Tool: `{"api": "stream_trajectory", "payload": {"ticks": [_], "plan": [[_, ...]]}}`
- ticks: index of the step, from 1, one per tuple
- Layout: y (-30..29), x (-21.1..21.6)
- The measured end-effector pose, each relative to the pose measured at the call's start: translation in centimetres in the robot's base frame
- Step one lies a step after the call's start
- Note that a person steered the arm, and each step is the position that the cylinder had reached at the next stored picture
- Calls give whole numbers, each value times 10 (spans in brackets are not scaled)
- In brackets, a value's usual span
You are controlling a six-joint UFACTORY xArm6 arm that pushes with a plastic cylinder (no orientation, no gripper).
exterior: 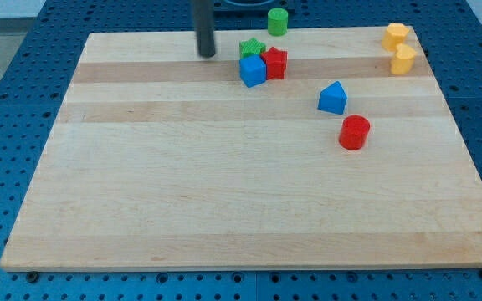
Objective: Move your arm to top left
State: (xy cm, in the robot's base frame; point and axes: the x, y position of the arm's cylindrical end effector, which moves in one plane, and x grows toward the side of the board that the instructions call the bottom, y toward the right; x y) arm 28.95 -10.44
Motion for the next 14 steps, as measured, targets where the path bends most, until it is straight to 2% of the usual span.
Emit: {"api": "stream_trajectory", "payload": {"ticks": [1,3,4,5,9,10,11,12,13,14], "plan": [[-26,97],[-26,100],[8,100],[110,95],[105,95],[66,75],[-28,-17],[-74,-98],[-95,-98],[-164,-86]]}}
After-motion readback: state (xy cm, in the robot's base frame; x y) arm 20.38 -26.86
